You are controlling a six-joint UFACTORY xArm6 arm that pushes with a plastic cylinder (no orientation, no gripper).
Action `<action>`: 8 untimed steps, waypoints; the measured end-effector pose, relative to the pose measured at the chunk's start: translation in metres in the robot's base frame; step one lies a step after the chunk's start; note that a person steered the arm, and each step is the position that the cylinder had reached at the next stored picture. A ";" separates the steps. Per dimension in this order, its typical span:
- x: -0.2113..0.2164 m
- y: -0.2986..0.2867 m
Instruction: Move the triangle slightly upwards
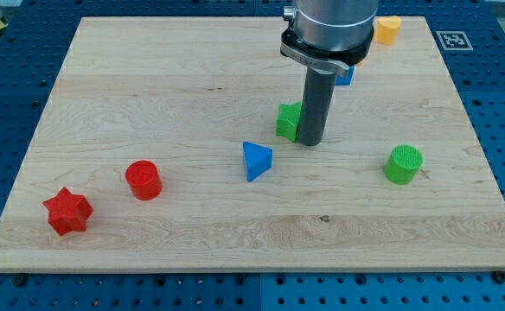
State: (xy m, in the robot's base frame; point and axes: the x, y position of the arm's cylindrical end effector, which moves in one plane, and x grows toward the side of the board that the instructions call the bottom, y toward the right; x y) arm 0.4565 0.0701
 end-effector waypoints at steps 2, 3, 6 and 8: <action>0.058 0.004; 0.081 -0.027; 0.076 -0.049; 0.056 -0.060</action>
State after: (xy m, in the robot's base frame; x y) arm 0.5126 0.0103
